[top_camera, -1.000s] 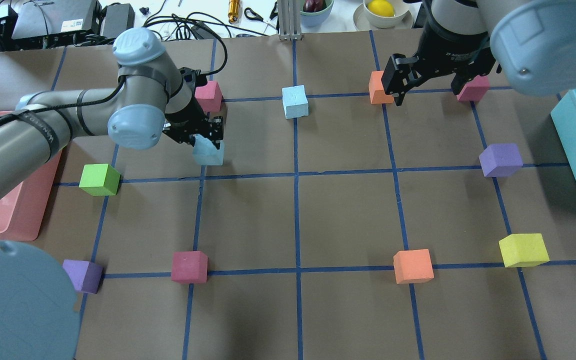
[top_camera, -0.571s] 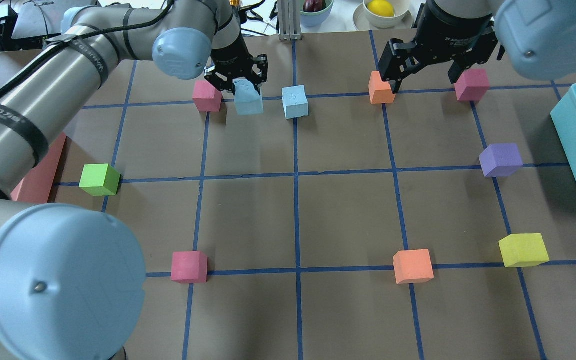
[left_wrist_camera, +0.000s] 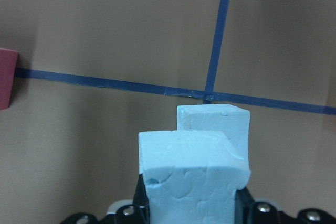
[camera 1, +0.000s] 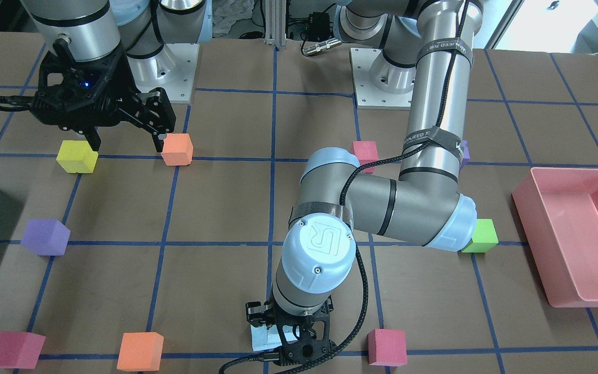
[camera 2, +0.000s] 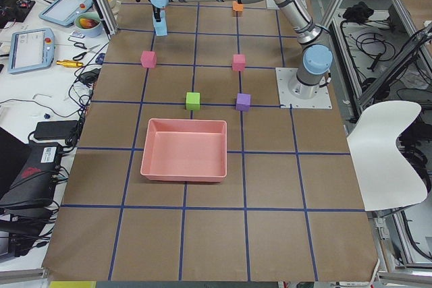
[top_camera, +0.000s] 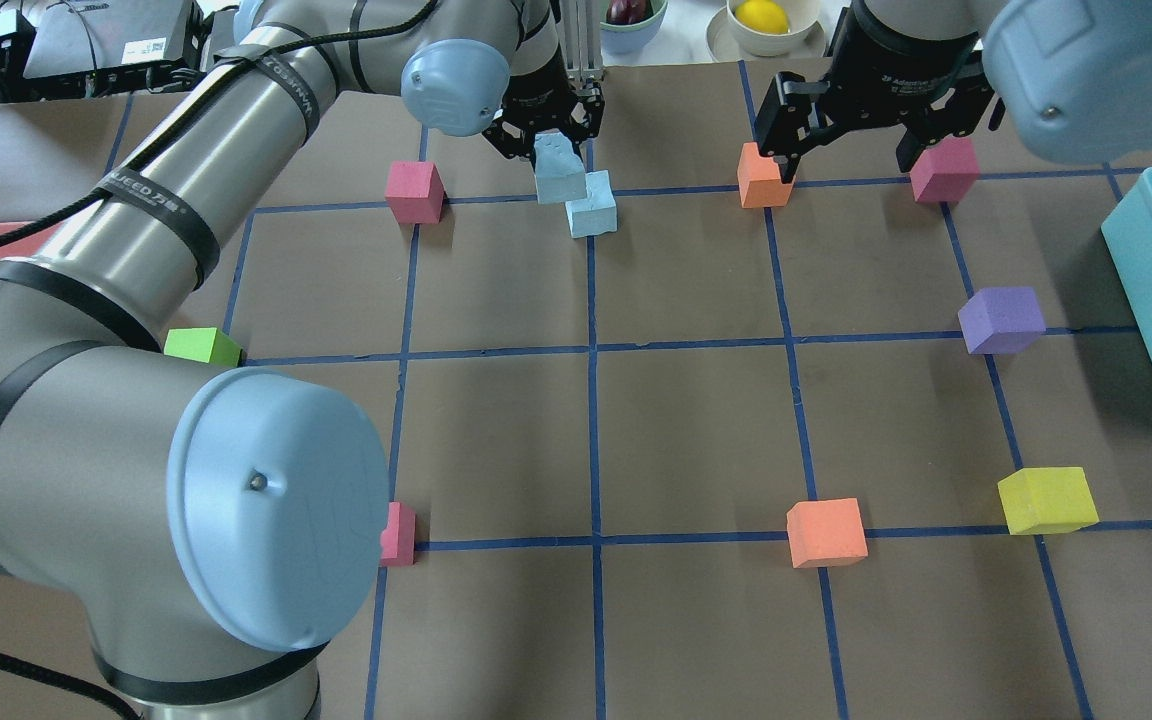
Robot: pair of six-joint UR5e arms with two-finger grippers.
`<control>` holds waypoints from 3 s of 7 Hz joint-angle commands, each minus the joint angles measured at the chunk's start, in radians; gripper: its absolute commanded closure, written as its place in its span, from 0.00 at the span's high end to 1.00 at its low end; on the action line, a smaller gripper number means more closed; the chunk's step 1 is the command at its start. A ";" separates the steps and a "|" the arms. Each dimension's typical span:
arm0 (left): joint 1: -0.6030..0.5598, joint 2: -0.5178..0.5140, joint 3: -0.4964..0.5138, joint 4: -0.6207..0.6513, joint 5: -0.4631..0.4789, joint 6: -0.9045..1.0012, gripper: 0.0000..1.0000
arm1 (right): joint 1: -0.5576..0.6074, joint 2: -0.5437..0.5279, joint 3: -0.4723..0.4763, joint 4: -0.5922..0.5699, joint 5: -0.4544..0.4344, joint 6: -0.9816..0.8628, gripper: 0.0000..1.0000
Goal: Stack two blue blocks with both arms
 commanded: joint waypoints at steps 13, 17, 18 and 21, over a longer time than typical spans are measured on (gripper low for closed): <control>-0.007 0.046 0.012 -0.063 -0.005 0.082 1.00 | 0.001 0.000 0.004 0.000 0.001 0.007 1.00; 0.153 0.405 -0.144 -0.367 0.122 0.417 1.00 | 0.001 0.000 0.004 0.000 0.001 0.007 1.00; 0.151 0.533 -0.215 -0.458 0.116 0.415 1.00 | 0.001 0.000 0.004 0.000 0.001 0.007 1.00; 0.160 0.777 -0.462 -0.480 0.122 0.417 1.00 | 0.001 0.000 0.006 0.000 0.001 0.007 1.00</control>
